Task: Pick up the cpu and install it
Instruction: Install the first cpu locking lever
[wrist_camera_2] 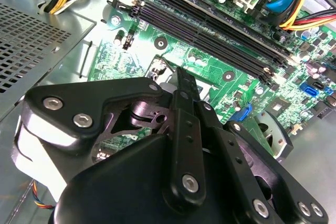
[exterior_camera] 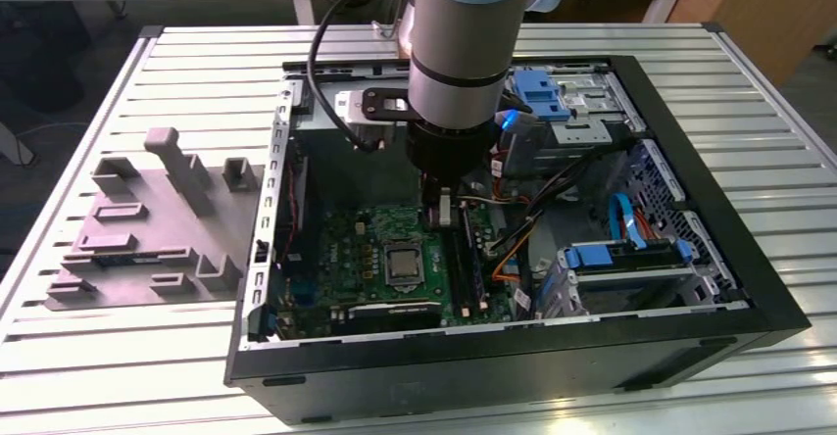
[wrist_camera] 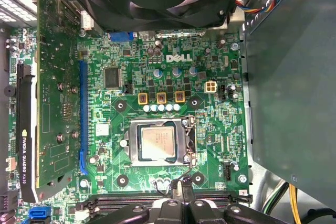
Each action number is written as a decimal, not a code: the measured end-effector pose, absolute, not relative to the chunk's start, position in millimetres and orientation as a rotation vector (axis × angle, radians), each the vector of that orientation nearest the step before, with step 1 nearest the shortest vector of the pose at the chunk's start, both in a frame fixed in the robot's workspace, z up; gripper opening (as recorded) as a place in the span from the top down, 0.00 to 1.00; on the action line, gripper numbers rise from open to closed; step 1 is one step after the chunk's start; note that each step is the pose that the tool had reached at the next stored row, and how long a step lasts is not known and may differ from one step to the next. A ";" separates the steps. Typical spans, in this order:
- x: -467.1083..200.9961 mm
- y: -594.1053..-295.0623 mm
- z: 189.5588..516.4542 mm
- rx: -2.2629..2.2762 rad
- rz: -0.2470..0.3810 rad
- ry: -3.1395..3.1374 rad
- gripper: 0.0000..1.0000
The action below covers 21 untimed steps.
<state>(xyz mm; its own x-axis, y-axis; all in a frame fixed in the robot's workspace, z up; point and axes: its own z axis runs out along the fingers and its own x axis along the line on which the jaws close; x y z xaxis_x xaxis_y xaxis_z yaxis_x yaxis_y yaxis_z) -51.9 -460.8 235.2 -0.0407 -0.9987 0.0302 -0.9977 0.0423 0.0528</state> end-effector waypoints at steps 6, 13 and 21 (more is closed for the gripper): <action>-53.1 -460.8 235.2 2.138 -0.018 -2.229 0.89; -55.0 -460.9 235.2 2.153 0.002 -2.234 0.89; -55.3 -461.2 235.1 2.210 0.003 -2.178 0.89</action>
